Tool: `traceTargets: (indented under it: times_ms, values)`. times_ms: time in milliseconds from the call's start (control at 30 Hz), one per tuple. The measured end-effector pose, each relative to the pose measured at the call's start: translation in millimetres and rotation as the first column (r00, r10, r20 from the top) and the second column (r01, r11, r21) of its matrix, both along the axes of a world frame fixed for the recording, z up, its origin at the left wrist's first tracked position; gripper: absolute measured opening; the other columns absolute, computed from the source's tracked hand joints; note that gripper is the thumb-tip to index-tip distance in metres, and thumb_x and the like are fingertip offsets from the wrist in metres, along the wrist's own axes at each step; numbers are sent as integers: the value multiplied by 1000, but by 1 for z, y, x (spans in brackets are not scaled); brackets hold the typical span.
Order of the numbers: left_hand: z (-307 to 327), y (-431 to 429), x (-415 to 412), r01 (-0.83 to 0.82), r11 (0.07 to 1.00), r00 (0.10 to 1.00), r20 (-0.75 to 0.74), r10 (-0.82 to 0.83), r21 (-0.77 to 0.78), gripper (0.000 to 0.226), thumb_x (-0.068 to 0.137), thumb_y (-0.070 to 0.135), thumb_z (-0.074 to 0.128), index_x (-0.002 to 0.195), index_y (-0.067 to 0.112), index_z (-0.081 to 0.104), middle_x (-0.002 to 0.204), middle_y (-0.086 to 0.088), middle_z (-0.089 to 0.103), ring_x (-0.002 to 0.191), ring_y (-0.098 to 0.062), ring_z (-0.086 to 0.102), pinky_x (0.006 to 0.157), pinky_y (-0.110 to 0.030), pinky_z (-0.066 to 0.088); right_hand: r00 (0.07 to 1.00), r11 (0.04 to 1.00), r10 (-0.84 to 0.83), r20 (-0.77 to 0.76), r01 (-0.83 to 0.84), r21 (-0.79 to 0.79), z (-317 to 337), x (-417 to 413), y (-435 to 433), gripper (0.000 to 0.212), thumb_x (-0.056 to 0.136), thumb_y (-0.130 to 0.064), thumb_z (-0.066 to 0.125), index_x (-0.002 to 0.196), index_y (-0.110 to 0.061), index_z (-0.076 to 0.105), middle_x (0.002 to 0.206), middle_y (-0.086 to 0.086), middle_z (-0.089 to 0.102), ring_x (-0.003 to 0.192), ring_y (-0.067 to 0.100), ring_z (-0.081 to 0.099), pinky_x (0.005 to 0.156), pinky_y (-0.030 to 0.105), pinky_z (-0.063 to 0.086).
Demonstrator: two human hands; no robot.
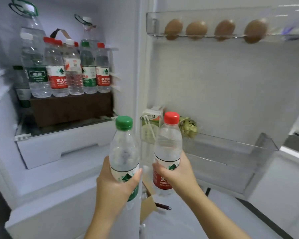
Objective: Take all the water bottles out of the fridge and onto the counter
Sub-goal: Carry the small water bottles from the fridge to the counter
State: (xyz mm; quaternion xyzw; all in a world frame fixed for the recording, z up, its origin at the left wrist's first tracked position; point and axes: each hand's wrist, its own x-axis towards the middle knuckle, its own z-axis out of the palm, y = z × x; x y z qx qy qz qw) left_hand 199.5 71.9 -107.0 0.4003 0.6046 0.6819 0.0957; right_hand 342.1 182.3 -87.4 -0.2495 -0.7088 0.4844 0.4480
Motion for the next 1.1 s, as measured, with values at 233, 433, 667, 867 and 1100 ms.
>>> traceTargets:
  times_ms: [233, 433, 667, 867, 1100]
  values:
    - [-3, -2, 101, 201, 980, 980, 8, -201, -6, 53, 68, 23, 87, 109, 39, 58, 98, 29, 67, 90, 11, 63, 67, -1, 44, 983, 982, -186, -2, 186, -19, -14, 117, -21, 41, 69, -19, 77, 104, -29, 59, 93, -10, 71, 87, 5, 69, 67, 12, 51]
    - [3, 17, 159, 341, 940, 940, 22, -340, -20, 57, 58, 48, 80, 109, 37, 57, 99, 28, 66, 92, 9, 63, 69, -1, 43, 931, 930, -365, -30, 362, -67, -17, 190, -27, 49, 60, -37, 79, 104, -35, 58, 95, -16, 72, 90, 4, 69, 68, 11, 51]
    - [-4, 73, 213, 496, 868, 868, 15, -496, -37, 57, 56, 54, 78, 107, 43, 57, 99, 26, 67, 92, 6, 64, 74, -14, 50, 838, 834, -546, -20, 541, -114, -20, 249, -8, 50, 64, -31, 81, 107, -36, 57, 97, -19, 71, 92, 1, 68, 67, 11, 52]
    - [-2, 123, 265, 681, 732, 732, -22, -681, -15, 51, 62, 45, 81, 102, 58, 53, 101, 30, 65, 96, 8, 61, 72, -2, 45, 710, 704, -704, 13, 700, -123, -21, 302, 10, 52, 65, -33, 81, 111, -35, 57, 98, -19, 71, 93, 0, 67, 70, 16, 52]
    - [-17, 162, 332, 836, 544, 547, 29, -837, -67, 52, 57, 50, 81, 101, 54, 54, 99, 27, 66, 93, 5, 63, 66, -9, 51, 516, 506, -856, 45, 852, -134, -38, 365, 9, 48, 73, -19, 85, 107, -37, 57, 96, -27, 70, 92, -7, 65, 66, 5, 49]
